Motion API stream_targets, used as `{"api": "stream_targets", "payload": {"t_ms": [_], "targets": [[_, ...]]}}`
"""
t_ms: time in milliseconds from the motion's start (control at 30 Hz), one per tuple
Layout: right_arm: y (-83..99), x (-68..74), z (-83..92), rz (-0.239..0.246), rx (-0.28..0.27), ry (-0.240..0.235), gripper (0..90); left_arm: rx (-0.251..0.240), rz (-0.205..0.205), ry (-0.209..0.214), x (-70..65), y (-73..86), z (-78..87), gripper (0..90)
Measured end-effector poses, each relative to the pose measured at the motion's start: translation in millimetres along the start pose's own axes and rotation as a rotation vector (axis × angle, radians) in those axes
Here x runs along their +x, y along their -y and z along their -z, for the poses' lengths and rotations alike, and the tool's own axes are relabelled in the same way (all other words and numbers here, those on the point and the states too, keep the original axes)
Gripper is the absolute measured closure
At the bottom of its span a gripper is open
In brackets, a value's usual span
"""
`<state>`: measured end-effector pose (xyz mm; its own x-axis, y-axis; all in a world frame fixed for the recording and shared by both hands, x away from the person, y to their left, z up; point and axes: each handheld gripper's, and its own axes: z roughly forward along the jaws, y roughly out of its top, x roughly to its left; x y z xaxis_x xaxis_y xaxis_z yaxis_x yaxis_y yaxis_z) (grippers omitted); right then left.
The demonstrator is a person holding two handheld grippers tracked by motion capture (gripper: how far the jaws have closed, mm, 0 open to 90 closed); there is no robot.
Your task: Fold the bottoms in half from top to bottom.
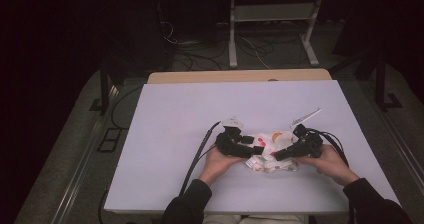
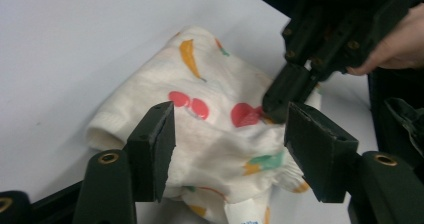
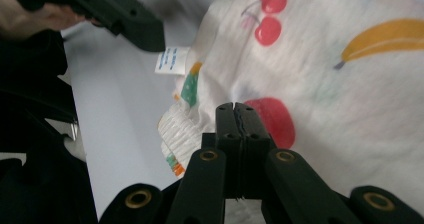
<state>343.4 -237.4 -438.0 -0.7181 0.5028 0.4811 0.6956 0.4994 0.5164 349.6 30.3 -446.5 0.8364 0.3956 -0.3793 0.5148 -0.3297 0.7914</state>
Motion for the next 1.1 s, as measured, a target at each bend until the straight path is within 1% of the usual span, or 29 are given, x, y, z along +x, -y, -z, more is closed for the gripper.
{"api": "stream_targets", "payload": {"t_ms": [100, 167, 300, 500, 633, 700, 867, 900, 933, 1000, 1100], "targets": [[3.4, -1.3, -3.6, -0.005, 0.014, 0.002, 88.4, -0.006, 0.019, -0.005, 1.5, 0.4, -1.1, 33.5], [4.8, -2.8, -5.4, -0.01, 0.018, 0.009, 88.5, -0.008, 0.024, -0.008, 2.2, 0.5, -1.9, 33.0], [7.5, -3.7, -11.2, 0.0, 0.037, 0.022, 88.7, -0.018, 0.038, -0.018, 4.5, 0.5, -2.2, 31.5], [9.5, -2.2, -12.3, 0.009, 0.027, 0.033, 88.7, -0.039, 0.063, -0.042, 8.3, -1.1, 0.3, 29.3], [10.7, -0.9, -11.3, 0.017, 0.019, 0.035, 87.1, -0.041, 0.069, -0.055, 10.9, -2.1, 1.6, 27.3], [10.4, 0.0, -8.7, 0.024, 0.005, 0.023, 82.5, -0.034, 0.071, -0.061, 12.0, -2.7, 1.9, 26.2], [7.1, 0.0, 4.0, 0.04, -0.064, 0.017, 73.4, -0.041, 0.078, -0.067, 14.0, -3.3, 2.8, 25.1], [6.0, -0.5, 7.8, 0.043, -0.085, 0.018, 69.2, -0.04, 0.078, -0.07, 14.6, -3.4, 3.0, 25.0], [5.2, -0.9, 11.0, 0.046, -0.101, 0.026, 63.8, -0.042, 0.08, -0.072, 15.3, -3.4, 3.2, 25.0], [3.1, -2.4, 16.7, 0.054, -0.136, 0.037, 57.5, -0.042, 0.083, -0.08, 17.1, -3.4, 3.3, 24.6], [0.4, -5.3, 23.3, 0.056, -0.165, 0.066, 46.8, -0.043, 0.095, -0.087, 20.9, -3.2, 3.5, 24.6]]}}
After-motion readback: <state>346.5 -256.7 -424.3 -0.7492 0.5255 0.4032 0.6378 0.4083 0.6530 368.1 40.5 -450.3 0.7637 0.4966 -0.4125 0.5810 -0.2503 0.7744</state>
